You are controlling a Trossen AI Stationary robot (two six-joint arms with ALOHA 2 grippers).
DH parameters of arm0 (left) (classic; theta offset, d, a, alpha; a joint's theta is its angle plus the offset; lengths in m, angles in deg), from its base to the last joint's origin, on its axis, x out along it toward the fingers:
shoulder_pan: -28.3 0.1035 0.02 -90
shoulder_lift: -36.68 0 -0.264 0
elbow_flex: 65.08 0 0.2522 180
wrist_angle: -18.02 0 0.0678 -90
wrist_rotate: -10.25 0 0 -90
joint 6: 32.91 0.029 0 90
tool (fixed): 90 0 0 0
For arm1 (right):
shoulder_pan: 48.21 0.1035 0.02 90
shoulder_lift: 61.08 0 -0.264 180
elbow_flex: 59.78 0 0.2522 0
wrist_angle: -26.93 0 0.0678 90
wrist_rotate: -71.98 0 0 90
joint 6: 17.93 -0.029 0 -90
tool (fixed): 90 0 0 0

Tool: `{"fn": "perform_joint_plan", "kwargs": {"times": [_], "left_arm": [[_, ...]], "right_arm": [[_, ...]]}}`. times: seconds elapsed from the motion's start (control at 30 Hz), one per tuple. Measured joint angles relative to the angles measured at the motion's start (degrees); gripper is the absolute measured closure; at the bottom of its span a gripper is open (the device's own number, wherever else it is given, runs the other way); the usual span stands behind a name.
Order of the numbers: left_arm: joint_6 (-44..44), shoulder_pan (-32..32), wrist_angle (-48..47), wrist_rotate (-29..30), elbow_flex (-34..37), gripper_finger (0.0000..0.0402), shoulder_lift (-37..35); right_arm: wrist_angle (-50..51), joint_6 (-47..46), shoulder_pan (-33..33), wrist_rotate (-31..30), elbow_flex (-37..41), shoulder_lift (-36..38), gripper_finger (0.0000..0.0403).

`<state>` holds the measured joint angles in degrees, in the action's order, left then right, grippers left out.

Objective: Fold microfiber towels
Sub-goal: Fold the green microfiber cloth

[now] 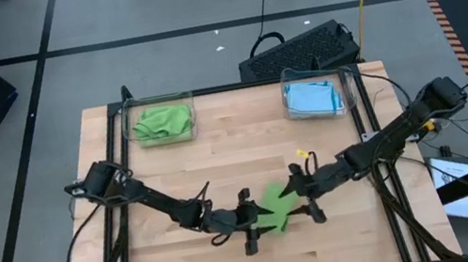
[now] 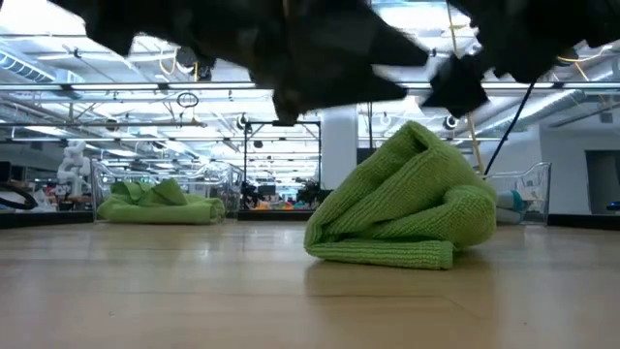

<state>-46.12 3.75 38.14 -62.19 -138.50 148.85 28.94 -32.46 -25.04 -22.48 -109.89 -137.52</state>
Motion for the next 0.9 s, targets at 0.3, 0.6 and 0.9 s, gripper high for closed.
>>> {"fn": "perform_joint_plan", "kwargs": {"times": [0.3, 0.6, 0.9], "left_arm": [[-5.19, 0.37, 3.79, -2.58, 0.0, 0.0202, 8.65], [-7.52, 0.37, 3.04, -2.96, -0.02, 0.0201, 11.46], [-6.31, 0.47, -6.28, -3.04, -0.33, 0.0202, 10.69]], "right_arm": [[-34.62, -0.26, 0.95, -3.55, 8.51, -12.82, 0.0235], [-35.76, 1.75, 0.07, -6.17, 8.49, -25.83, 0.0352], [-41.25, 2.13, 0.1, -6.09, 8.52, -28.7, 0.04]]}}
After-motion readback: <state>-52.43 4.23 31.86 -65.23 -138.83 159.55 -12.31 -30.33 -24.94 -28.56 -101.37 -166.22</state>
